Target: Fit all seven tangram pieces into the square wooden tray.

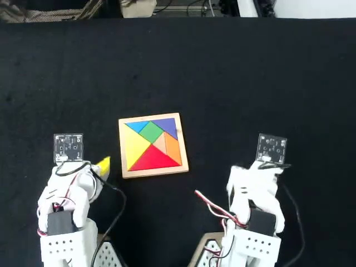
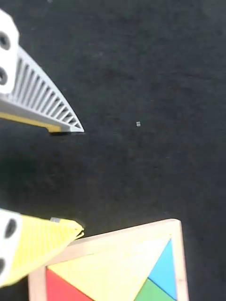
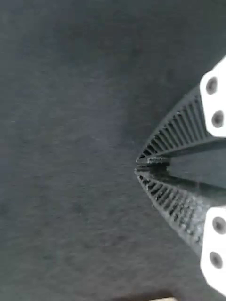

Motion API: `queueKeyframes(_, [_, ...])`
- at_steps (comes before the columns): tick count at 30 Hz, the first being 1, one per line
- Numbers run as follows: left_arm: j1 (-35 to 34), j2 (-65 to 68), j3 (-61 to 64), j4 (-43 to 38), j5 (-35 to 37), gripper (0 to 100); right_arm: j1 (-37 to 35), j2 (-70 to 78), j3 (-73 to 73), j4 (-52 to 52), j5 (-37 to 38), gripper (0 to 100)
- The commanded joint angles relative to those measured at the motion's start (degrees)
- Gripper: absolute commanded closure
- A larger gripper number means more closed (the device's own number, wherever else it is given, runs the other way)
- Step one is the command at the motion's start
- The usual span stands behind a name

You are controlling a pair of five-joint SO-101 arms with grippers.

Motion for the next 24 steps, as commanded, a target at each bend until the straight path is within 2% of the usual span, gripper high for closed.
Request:
queueKeyframes(1, [1.01, -0.44, 1.10, 3.78, 7.65, 71, 0.44, -3.74, -0.22, 3.96, -0.53, 98.7])
queueKeyframes(3, [1.01, -0.44, 1.10, 6.33, 10.11, 71, -1.14, -3.74, -0.66, 6.68, -0.53, 98.7])
queueKeyframes(8, [1.27, -0.44, 1.10, 9.05, 5.80, 71, -4.57, -3.74, -1.36, 8.35, -0.53, 98.7])
queueKeyframes(16, [-0.04, -0.18, 1.10, 12.48, 5.63, 72, -8.09, -3.56, -0.22, 7.91, -0.09, 98.7])
queueKeyframes(18, [-0.66, -0.18, 1.10, 12.48, 5.63, 80, -7.91, -3.56, -0.22, 7.91, -0.09, 98.8])
queueKeyframes(20, [-0.84, -0.18, 1.10, 12.48, 5.54, 96, -7.82, -3.56, -0.22, 7.91, -0.09, 98.8])
queueKeyframes(21, [-1.19, -0.18, 1.10, 12.48, 5.54, 98, -7.82, -3.56, -0.22, 7.91, -0.09, 98.8])
queueKeyframes(23, [-1.27, -0.09, 1.10, 12.48, 5.63, 92, -7.82, -3.56, -0.22, 7.91, -0.09, 98.8])
queueKeyframes(24, [-1.36, -0.09, 1.10, 12.48, 5.54, 94, -7.82, -3.56, -0.22, 7.91, -0.09, 98.8])
